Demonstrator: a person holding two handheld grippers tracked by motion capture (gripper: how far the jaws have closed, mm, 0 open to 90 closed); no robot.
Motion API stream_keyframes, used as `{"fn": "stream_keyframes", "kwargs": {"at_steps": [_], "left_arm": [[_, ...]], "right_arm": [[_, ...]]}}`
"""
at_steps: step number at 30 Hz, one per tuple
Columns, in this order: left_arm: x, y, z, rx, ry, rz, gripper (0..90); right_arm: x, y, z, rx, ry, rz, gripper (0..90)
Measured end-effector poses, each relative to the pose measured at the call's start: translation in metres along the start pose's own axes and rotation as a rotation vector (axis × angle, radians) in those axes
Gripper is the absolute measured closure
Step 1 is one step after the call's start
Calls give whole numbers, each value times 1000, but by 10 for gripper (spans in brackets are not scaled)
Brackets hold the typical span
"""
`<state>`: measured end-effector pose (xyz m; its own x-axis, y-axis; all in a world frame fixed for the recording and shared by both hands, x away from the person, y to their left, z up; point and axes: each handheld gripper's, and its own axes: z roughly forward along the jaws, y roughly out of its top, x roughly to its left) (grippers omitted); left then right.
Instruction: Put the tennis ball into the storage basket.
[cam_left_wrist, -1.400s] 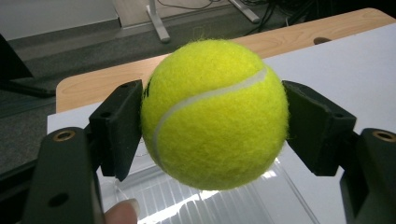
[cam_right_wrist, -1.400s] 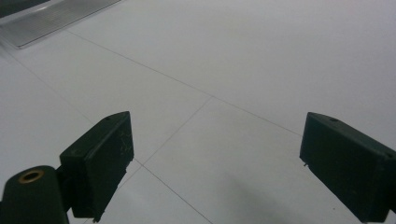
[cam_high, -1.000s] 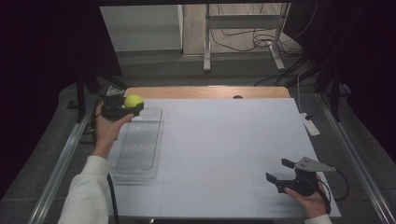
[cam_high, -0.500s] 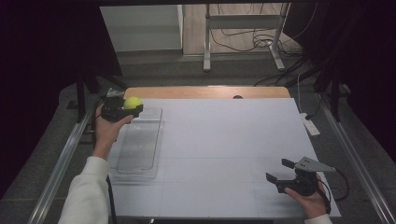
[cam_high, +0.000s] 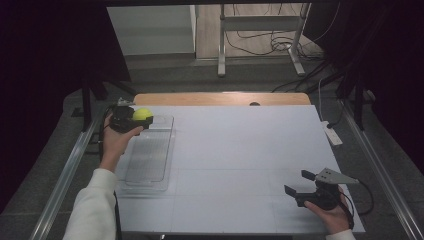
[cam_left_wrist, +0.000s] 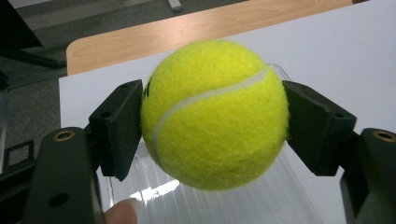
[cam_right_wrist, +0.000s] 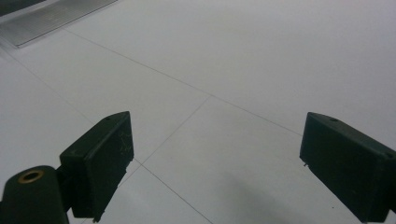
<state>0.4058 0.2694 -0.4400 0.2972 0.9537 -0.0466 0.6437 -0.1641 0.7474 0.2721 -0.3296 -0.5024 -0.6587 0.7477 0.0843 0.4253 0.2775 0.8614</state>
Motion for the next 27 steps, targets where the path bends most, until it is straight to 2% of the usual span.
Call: {"fn": "stream_keyframes", "kwargs": {"at_steps": [12,27], "left_arm": [[4,-8,12,66,18,0,264],[4,-13,23,130,35,24,263]], "right_arm": [[-1,-1,0,1,0,2,97],[0,0,0,2,-2,4,97]]}}
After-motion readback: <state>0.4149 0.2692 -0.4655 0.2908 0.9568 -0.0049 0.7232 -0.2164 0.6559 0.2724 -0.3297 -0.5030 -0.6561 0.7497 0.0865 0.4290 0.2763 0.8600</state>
